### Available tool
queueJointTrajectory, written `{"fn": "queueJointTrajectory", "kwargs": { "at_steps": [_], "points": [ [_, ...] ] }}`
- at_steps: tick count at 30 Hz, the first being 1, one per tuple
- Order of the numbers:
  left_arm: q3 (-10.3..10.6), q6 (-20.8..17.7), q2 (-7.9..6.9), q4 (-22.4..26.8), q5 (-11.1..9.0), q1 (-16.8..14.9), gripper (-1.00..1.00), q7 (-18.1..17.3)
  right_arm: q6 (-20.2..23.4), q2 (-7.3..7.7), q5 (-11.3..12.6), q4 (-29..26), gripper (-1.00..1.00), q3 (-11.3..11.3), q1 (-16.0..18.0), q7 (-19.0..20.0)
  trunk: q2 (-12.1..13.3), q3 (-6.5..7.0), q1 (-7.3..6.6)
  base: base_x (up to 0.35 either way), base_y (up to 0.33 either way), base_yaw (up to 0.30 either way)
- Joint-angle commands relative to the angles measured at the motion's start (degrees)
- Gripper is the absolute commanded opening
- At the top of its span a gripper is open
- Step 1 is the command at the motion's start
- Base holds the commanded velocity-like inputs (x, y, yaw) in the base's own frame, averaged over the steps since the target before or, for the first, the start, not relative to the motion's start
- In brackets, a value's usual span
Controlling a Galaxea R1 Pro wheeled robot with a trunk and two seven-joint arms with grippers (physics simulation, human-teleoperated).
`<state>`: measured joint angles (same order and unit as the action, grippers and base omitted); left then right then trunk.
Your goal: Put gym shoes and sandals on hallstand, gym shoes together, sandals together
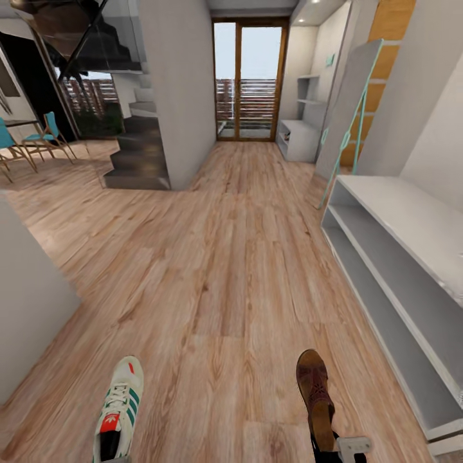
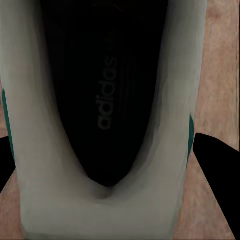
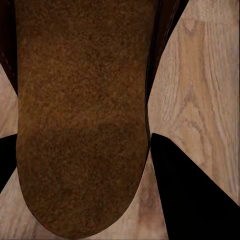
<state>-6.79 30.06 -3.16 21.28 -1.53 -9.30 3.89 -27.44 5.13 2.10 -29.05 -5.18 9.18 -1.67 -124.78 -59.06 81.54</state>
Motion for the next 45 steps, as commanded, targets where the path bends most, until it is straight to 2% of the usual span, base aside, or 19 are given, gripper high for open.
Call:
{"fn": "queueJointTrajectory", "kwargs": {
  "at_steps": [1, 35, 45],
  "points": [
    [0.02, 0.18, 0.00, -0.01, -0.14, -0.01, -1.00, 0.07, -0.16, 0.06, 0.37, 0.04, -1.00, -0.36, 0.05, -0.17, -0.01, -0.01, 0.03, 0.336, 0.000, -0.289],
    [0.02, 0.12, 0.00, -0.02, -0.17, -0.01, -1.00, 0.07, -0.17, 0.06, 0.33, 0.04, -1.00, -0.36, 0.05, -0.17, -0.01, 1.92, 0.03, 0.337, 0.000, -0.214],
    [0.02, 0.12, 0.00, -0.01, -0.37, -0.01, -1.00, 0.07, -0.20, -0.03, 0.21, 0.13, -1.00, -0.53, 0.05, -0.17, -0.01, 2.54, 0.03, 0.337, 0.000, 0.114]
  ]
}}
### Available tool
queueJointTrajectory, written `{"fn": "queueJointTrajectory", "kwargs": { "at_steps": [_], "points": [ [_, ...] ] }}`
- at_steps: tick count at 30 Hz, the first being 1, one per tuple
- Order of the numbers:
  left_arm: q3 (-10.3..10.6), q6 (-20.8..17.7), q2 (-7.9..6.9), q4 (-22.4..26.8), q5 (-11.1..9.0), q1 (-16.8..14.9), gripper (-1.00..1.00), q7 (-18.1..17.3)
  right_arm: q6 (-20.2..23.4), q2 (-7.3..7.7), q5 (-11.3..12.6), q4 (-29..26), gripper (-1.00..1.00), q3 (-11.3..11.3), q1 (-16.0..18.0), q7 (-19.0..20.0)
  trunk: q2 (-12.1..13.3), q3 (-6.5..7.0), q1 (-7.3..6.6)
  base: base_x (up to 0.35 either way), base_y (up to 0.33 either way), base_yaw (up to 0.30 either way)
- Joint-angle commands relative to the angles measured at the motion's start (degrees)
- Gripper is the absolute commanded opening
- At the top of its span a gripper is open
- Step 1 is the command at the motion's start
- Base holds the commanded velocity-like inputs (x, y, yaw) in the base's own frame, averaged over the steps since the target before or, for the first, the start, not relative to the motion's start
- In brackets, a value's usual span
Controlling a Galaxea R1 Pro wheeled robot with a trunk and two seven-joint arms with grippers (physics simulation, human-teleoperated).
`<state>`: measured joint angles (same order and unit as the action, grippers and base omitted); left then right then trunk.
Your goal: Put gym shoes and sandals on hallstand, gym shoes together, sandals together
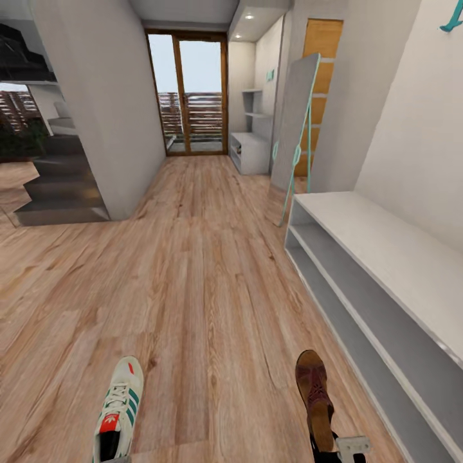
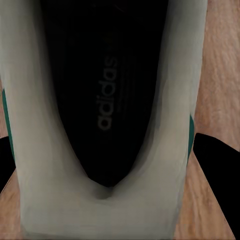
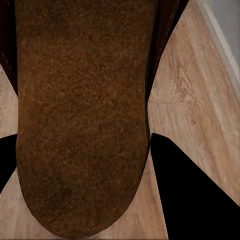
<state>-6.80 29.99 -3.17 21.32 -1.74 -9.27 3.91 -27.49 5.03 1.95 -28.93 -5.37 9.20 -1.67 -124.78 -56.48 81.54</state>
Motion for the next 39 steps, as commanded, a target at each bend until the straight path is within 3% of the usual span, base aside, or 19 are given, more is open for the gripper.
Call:
{"fn": "queueJointTrajectory", "kwargs": {
  "at_steps": [1, 39],
  "points": [
    [0.03, 0.18, 0.00, -0.06, -0.18, -0.04, -1.00, 0.05, -0.15, 0.06, 0.34, 0.01, -1.00, -0.34, 0.02, -0.17, -0.01, 0.02, 0.03, 0.337, 0.000, 0.189],
    [-0.23, 0.18, 0.00, -0.05, -0.37, -0.04, -1.00, 0.05, -0.19, 0.08, 0.33, 0.01, -1.00, -0.34, 0.02, -0.17, -0.01, 2.77, 0.03, 0.337, 0.000, 0.166]
  ]
}}
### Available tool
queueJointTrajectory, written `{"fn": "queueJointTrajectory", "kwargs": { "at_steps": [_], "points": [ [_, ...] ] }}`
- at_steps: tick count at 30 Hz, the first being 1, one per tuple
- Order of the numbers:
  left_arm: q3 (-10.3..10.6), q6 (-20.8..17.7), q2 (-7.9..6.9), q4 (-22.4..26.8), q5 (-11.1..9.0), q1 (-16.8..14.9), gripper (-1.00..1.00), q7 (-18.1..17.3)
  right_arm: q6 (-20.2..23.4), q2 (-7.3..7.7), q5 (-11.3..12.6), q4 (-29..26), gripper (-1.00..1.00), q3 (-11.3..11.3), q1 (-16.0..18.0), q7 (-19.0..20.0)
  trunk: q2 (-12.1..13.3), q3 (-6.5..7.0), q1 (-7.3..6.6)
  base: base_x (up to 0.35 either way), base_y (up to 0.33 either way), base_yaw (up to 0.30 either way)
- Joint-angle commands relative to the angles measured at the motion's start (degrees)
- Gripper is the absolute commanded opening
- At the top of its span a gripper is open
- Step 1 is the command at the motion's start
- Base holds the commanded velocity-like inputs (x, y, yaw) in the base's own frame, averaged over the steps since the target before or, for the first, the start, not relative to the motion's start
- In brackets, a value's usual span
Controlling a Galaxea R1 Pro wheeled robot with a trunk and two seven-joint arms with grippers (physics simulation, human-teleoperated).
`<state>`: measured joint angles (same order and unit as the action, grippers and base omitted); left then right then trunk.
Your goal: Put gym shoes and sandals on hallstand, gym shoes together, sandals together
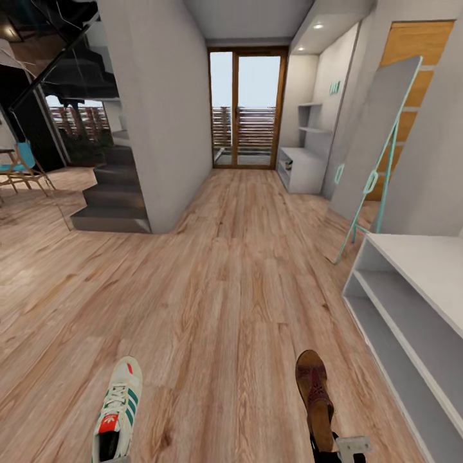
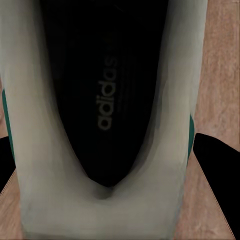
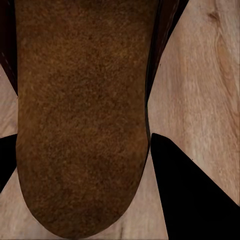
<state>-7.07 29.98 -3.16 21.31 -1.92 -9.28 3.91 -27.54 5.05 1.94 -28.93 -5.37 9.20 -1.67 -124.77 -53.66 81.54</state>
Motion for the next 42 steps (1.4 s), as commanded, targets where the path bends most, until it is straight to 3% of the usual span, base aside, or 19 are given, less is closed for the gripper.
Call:
{"fn": "queueJointTrajectory", "kwargs": {
  "at_steps": [1, 18, 28, 42],
  "points": [
    [0.03, 0.20, 0.00, -0.06, -0.19, -0.04, -1.00, 0.04, -0.15, 0.06, 0.35, 0.02, -1.00, -0.34, 0.03, -0.17, -0.02, 0.04, 0.03, 0.337, 0.000, 0.123],
    [0.03, 0.23, 0.00, -0.04, -0.19, -0.04, -1.00, 0.04, -0.15, 0.05, 0.40, -0.06, -1.00, -0.34, 0.03, -0.17, -0.02, 1.43, 0.03, 0.337, 0.000, 0.113],
    [0.03, 0.25, 0.00, -0.04, -0.19, -0.04, -1.00, 0.04, -0.15, 0.08, 0.43, -0.07, -1.00, -0.34, 0.03, -0.17, -0.02, 2.26, 0.03, 0.337, 0.000, -0.038],
    [0.04, 0.25, 0.00, -0.04, -0.07, -0.04, -1.00, 0.04, -0.14, 0.14, 0.25, -0.08, -1.00, -0.34, 0.03, -0.05, -0.02, 2.35, 0.03, 0.337, 0.000, -0.007]
  ]
}}
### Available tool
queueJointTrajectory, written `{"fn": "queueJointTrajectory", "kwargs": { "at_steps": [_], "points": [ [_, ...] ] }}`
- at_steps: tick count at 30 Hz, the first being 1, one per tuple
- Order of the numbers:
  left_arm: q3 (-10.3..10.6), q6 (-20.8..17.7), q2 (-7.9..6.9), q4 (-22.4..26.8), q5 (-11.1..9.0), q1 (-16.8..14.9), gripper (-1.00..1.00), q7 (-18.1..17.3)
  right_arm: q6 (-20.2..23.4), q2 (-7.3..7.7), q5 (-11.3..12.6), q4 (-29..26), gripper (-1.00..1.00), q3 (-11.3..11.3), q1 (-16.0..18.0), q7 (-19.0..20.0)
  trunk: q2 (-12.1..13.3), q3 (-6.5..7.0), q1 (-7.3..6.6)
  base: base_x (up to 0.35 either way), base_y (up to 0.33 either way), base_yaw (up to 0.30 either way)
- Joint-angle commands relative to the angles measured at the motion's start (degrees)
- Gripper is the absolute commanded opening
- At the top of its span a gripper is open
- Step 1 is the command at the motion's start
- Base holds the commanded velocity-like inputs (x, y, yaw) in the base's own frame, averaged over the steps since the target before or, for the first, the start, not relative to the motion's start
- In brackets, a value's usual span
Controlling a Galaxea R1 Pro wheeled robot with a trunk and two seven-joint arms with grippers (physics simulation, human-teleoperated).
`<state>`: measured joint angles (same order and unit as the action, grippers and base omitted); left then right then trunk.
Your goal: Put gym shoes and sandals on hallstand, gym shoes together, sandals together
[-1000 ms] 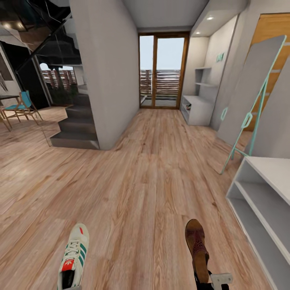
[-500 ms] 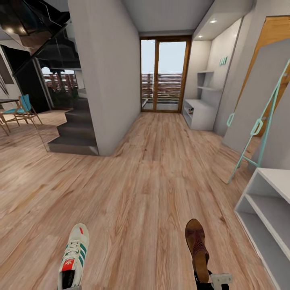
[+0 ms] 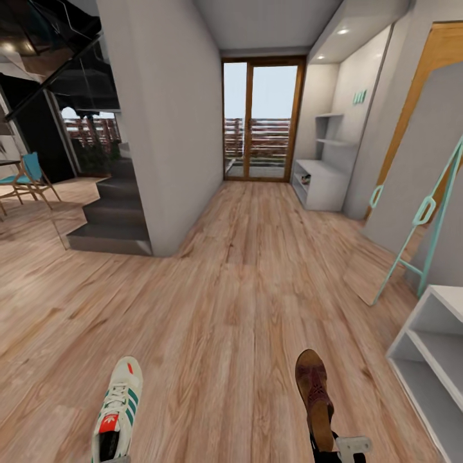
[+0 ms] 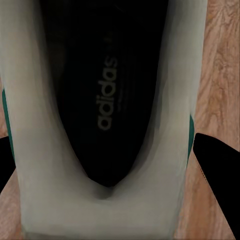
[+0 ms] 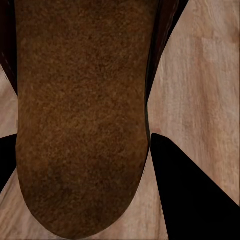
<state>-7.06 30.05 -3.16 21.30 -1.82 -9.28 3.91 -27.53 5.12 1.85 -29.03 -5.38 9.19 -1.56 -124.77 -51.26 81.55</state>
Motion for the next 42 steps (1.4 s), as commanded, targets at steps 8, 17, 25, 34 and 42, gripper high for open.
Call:
{"fn": "queueJointTrajectory", "kwargs": {
  "at_steps": [8, 17, 25, 34, 42],
  "points": [
    [0.01, 0.19, 0.00, -0.04, -0.21, -0.03, -1.00, 0.05, -0.16, 0.04, 0.34, 0.03, -1.00, -0.33, 0.04, -0.20, -0.02, -0.05, 0.02, 0.337, 0.000, -0.024],
    [-0.07, 0.18, 0.00, -0.06, -0.28, -0.03, -1.00, 0.05, -0.13, -0.03, 0.34, 0.09, -1.00, -0.33, 0.04, -0.23, -0.02, -0.05, 0.02, 0.337, 0.000, -0.169],
    [-0.19, 0.19, 0.00, -0.07, -0.29, -0.03, -1.00, 0.05, -0.08, -0.03, 0.34, 0.15, -1.00, -0.33, 0.04, -0.28, -0.02, -0.05, 0.02, 0.337, 0.000, -0.012],
    [-0.22, 0.19, -0.04, -0.03, -0.29, -0.03, -1.00, 0.05, -0.07, -0.03, 0.59, 2.26, -1.00, -0.34, 0.04, -0.29, -0.02, -0.05, 0.02, 0.337, 0.000, 0.000],
    [-0.23, 0.19, -0.06, -0.03, -0.29, -0.03, -1.00, 0.05, -0.07, -0.03, 0.52, 3.58, -1.00, -0.34, 0.04, -0.29, -0.02, -0.05, 0.02, 0.337, 0.000, 0.000]
  ]
}}
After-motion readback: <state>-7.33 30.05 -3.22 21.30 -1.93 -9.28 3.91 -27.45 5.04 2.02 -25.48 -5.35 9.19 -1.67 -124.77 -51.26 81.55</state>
